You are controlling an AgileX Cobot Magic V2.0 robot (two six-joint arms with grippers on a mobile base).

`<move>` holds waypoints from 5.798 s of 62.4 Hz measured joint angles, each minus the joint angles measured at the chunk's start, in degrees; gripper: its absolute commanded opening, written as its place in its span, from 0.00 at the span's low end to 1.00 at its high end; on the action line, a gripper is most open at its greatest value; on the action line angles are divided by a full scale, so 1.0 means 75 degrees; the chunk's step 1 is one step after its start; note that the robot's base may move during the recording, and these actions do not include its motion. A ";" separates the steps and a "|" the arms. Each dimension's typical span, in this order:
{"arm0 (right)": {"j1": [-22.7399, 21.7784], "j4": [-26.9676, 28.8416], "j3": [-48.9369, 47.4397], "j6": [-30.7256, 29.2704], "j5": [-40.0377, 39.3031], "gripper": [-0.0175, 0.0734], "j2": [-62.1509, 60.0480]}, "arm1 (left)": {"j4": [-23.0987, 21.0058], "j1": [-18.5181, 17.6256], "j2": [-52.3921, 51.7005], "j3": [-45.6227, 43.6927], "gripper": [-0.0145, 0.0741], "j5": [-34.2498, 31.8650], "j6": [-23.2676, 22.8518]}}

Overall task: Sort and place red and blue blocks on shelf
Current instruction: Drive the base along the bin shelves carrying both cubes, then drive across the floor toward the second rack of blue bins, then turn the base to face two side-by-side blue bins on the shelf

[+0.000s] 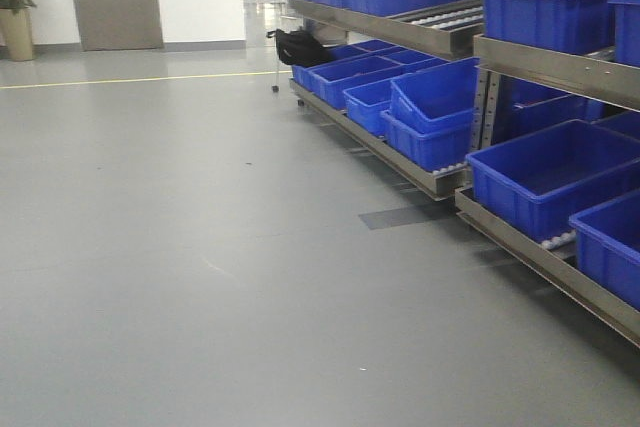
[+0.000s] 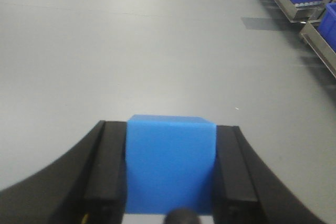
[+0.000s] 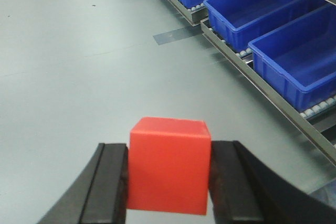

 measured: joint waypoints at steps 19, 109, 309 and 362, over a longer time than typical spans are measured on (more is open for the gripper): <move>0.0000 0.0000 0.0000 0.0000 0.0000 0.25 0.0000 | 0.0000 0.0000 0.0000 0.0000 0.30 0.0000 0.0000; 0.0000 0.0000 0.0000 0.0000 0.0000 0.25 0.0000 | 0.0000 0.0000 0.0000 0.0000 0.30 0.0000 0.0000; 0.0000 0.0000 0.0000 0.0000 0.0000 0.25 0.0000 | 0.0000 0.0000 0.0000 0.0000 0.30 0.0000 0.0000; 0.0000 0.0000 0.0000 0.0000 0.0000 0.25 0.0000 | 0.0000 0.0000 0.0000 0.0000 0.30 0.0000 0.0000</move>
